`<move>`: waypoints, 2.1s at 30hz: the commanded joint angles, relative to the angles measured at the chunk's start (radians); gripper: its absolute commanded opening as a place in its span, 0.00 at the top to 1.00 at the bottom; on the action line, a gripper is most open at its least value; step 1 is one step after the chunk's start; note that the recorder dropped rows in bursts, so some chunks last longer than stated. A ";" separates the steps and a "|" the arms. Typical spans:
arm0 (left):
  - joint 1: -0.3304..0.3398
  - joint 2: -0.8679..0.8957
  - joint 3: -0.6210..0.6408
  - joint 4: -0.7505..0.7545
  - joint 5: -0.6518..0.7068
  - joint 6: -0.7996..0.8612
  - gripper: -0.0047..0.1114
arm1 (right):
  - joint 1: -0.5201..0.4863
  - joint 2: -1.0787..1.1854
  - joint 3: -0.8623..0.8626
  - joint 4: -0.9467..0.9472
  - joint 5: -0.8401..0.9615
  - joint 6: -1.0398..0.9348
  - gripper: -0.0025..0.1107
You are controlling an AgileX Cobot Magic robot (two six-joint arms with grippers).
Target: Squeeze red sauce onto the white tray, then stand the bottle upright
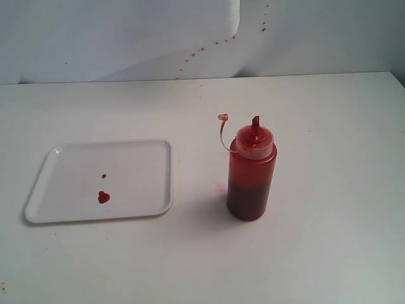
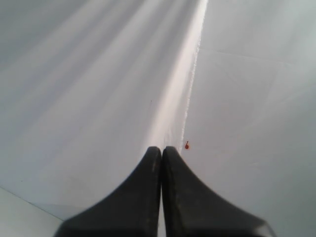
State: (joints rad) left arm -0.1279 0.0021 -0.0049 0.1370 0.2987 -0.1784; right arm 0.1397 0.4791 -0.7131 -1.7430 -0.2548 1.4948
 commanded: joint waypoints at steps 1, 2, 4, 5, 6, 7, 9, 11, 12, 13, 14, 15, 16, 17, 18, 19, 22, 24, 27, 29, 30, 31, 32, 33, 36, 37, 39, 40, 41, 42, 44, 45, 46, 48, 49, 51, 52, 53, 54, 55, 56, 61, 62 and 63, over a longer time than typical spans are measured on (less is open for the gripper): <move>0.000 -0.002 0.005 -0.008 -0.006 0.004 0.96 | 0.000 -0.003 0.007 -0.001 0.004 0.005 0.98; 0.000 -0.002 0.005 -0.008 -0.004 0.004 0.96 | 0.000 -0.003 0.007 -0.001 0.004 0.005 0.98; 0.000 -0.002 0.005 -0.008 -0.004 0.004 0.96 | 0.000 -0.003 0.007 -0.001 0.004 0.005 0.98; 0.000 -0.002 0.005 -0.008 -0.004 0.004 0.96 | 0.000 -0.003 0.007 -0.001 0.004 0.005 0.98; 0.000 -0.002 0.005 0.001 -0.004 0.004 0.96 | 0.000 -0.003 0.007 -0.001 0.004 0.005 0.98; 0.000 -0.002 0.005 0.000 -0.006 0.004 0.96 | 0.000 -0.003 0.007 -0.001 0.004 0.005 0.98; 0.000 -0.002 0.005 0.000 -0.008 0.004 0.96 | 0.000 -0.003 0.007 -0.001 0.004 0.005 0.98; 0.000 -0.002 0.005 0.000 -0.008 0.004 0.96 | 0.000 -0.003 0.007 -0.001 0.004 0.005 0.98; 0.000 -0.002 0.005 0.000 -0.010 0.004 0.96 | 0.000 -0.003 0.007 -0.001 0.004 0.005 0.98; 0.000 -0.002 0.005 0.000 -0.010 0.004 0.96 | 0.000 -0.003 0.007 -0.001 0.004 0.005 0.98; 0.000 -0.002 0.005 0.000 -0.010 0.004 0.96 | 0.000 -0.003 0.007 -0.001 0.004 0.005 0.98; 0.000 -0.002 0.005 0.000 -0.010 0.004 0.96 | 0.000 -0.003 0.007 -0.001 0.004 0.005 0.98; 0.000 -0.002 0.005 0.000 -0.010 0.004 0.96 | 0.000 -0.003 0.007 -0.001 0.004 0.005 0.98; 0.000 -0.002 0.005 0.000 -0.010 0.004 0.96 | 0.000 -0.003 0.007 -0.001 0.004 0.005 0.98; 0.000 -0.002 0.005 0.000 -0.010 0.004 0.96 | 0.000 -0.003 0.007 -0.001 0.004 0.005 0.98; 0.000 -0.002 0.005 0.000 -0.010 0.004 0.96 | 0.000 -0.003 0.007 -0.001 0.004 0.005 0.98; 0.000 -0.002 0.005 0.000 -0.010 0.004 0.96 | 0.000 -0.003 0.007 -0.001 0.004 0.005 0.98; 0.000 -0.002 0.005 0.000 -0.010 0.004 0.96 | 0.000 -0.003 0.007 -0.001 0.004 0.005 0.98; 0.014 -0.002 0.005 0.003 -0.010 0.004 0.96 | 0.000 -0.003 0.007 -0.001 0.004 0.005 0.98; 0.042 -0.002 0.005 0.007 -0.010 0.004 0.96 | 0.000 -0.003 0.007 -0.001 0.004 0.005 0.98; 0.060 -0.002 0.005 0.016 -0.010 0.004 0.96 | 0.000 -0.003 0.007 -0.001 0.004 0.005 0.98; 0.075 -0.002 0.005 0.027 -0.010 0.004 0.96 | 0.000 -0.003 0.007 -0.001 0.004 0.005 0.98; 0.094 -0.002 0.005 0.043 -0.007 0.004 0.96 | 0.000 -0.003 0.007 -0.001 0.004 0.005 0.98; 0.113 -0.002 0.005 0.055 -0.006 0.004 0.96 | 0.000 -0.003 0.007 -0.001 0.004 0.005 0.98; 0.153 -0.002 0.005 0.090 -0.006 0.004 0.96 | 0.000 -0.003 0.007 -0.001 0.004 0.005 0.98; 0.160 -0.002 0.005 0.096 -0.006 0.004 0.96 | 0.000 -0.003 0.007 -0.001 0.004 0.005 0.98; 0.160 -0.002 0.005 0.111 -0.003 0.028 0.96 | 0.000 -0.003 0.007 -0.001 0.004 0.005 0.98; 0.160 -0.002 0.005 0.111 -0.003 0.033 0.96 | 0.000 -0.003 0.007 -0.001 0.004 0.005 0.98; 0.158 -0.002 0.005 0.111 -0.003 0.034 0.96 | 0.000 -0.003 0.007 -0.001 0.004 0.005 0.98; 0.158 -0.002 0.005 0.111 -0.003 0.034 0.96 | 0.000 -0.003 0.007 -0.001 0.004 0.005 0.98; 0.158 -0.002 0.005 0.111 -0.003 0.034 0.96 | 0.000 -0.003 0.007 -0.001 0.004 0.005 0.98; 0.158 -0.002 0.005 0.111 -0.003 0.034 0.96 | 0.000 -0.003 0.007 -0.001 0.004 0.005 0.98; 0.158 -0.002 0.005 0.111 -0.003 0.034 0.96 | 0.000 -0.003 0.007 -0.001 0.004 0.005 0.98; 0.158 -0.002 0.005 0.111 -0.002 0.035 0.96 | 0.000 -0.003 0.007 -0.001 0.004 0.005 0.98; 0.158 -0.002 0.005 0.111 -0.002 0.035 0.96 | 0.000 -0.003 0.007 -0.001 0.004 0.005 0.98; 0.158 -0.002 0.005 0.103 0.002 0.029 0.96 | 0.000 -0.003 0.007 -0.001 0.004 0.005 0.98; 0.158 -0.002 0.005 0.103 0.002 0.029 0.96 | 0.000 -0.003 0.007 -0.001 0.004 0.005 0.98; 0.158 -0.002 0.005 0.103 0.002 0.029 0.96 | 0.000 -0.003 0.007 -0.001 0.004 0.005 0.98; 0.158 -0.002 0.005 0.103 0.002 0.029 0.96 | 0.000 -0.003 0.007 -0.001 0.004 0.005 0.98; 0.158 -0.002 0.005 0.103 0.002 0.029 0.96 | 0.000 -0.003 0.007 -0.001 0.004 0.005 0.98; 0.158 -0.002 0.005 0.103 0.003 0.026 0.96 | 0.000 -0.003 0.007 -0.001 0.004 0.005 0.98; 0.145 -0.002 0.005 0.092 0.035 0.022 0.96 | 0.000 -0.003 0.007 -0.001 0.004 0.005 0.98; 0.134 -0.002 0.005 0.072 0.069 0.022 0.96 | 0.000 -0.003 0.007 -0.001 0.004 0.005 0.98; 0.124 -0.002 0.005 0.067 0.084 0.022 0.96 | 0.000 -0.003 0.007 -0.001 0.004 0.005 0.98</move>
State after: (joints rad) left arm 0.0210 0.0021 -0.0049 0.2322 0.3302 -0.1465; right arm 0.1397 0.4791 -0.7131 -1.7430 -0.2548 1.4948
